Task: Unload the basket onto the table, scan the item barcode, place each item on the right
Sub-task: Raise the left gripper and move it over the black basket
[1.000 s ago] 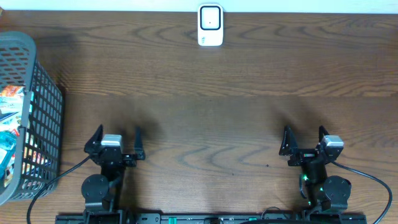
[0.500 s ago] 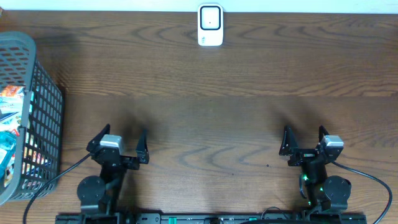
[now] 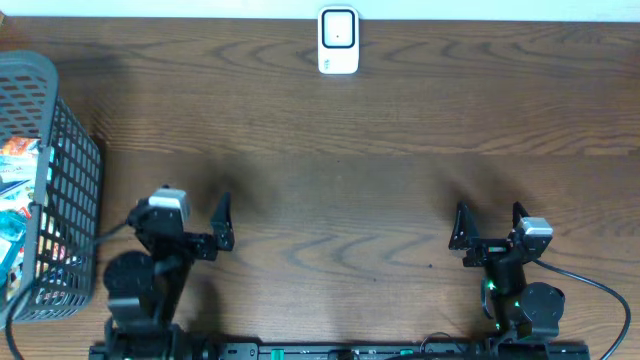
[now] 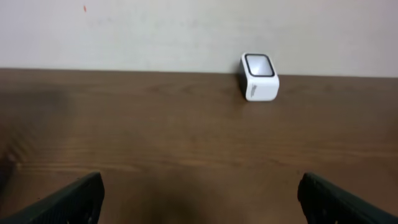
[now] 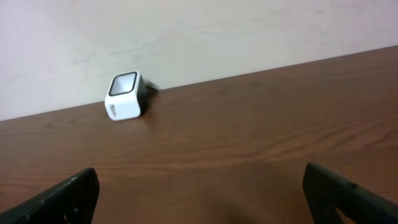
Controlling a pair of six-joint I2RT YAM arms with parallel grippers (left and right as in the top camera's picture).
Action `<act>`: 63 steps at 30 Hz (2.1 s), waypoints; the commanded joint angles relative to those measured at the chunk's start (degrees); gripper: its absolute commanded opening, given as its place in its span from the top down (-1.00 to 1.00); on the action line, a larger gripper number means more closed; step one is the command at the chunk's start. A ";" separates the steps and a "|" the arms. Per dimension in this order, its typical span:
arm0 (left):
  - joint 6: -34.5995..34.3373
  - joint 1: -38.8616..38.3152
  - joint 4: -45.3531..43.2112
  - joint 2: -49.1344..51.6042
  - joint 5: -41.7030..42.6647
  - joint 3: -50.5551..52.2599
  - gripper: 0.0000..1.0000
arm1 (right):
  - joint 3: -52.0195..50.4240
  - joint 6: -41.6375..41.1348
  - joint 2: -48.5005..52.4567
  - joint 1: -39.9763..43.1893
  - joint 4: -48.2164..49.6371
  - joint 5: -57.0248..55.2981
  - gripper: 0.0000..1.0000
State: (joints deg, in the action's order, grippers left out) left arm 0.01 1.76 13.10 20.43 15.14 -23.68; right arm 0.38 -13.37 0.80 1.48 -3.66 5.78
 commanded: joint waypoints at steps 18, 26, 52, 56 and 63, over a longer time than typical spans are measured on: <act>0.13 -0.13 6.62 11.74 0.68 -14.75 -0.95 | -0.07 0.15 -0.15 -0.39 -0.20 0.37 -0.99; 0.35 -0.09 14.19 16.24 -1.25 -27.30 -0.95 | -0.07 0.15 -0.15 -0.39 -0.20 0.37 -0.98; -18.27 2.62 39.21 37.27 -25.35 -63.49 -0.95 | -0.07 0.15 -0.15 -0.39 -0.20 0.37 -0.99; -24.79 10.99 44.30 45.31 -25.24 -71.71 -0.95 | -0.07 0.15 -0.15 -0.39 -0.20 0.37 -0.98; -35.74 32.15 52.39 56.17 -17.40 -76.78 -0.95 | -0.07 0.15 -0.15 -0.39 -0.20 0.37 -0.99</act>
State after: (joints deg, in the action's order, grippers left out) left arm -28.51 25.87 62.54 73.52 -6.09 -99.35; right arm 0.38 -13.37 0.80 1.48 -3.66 5.78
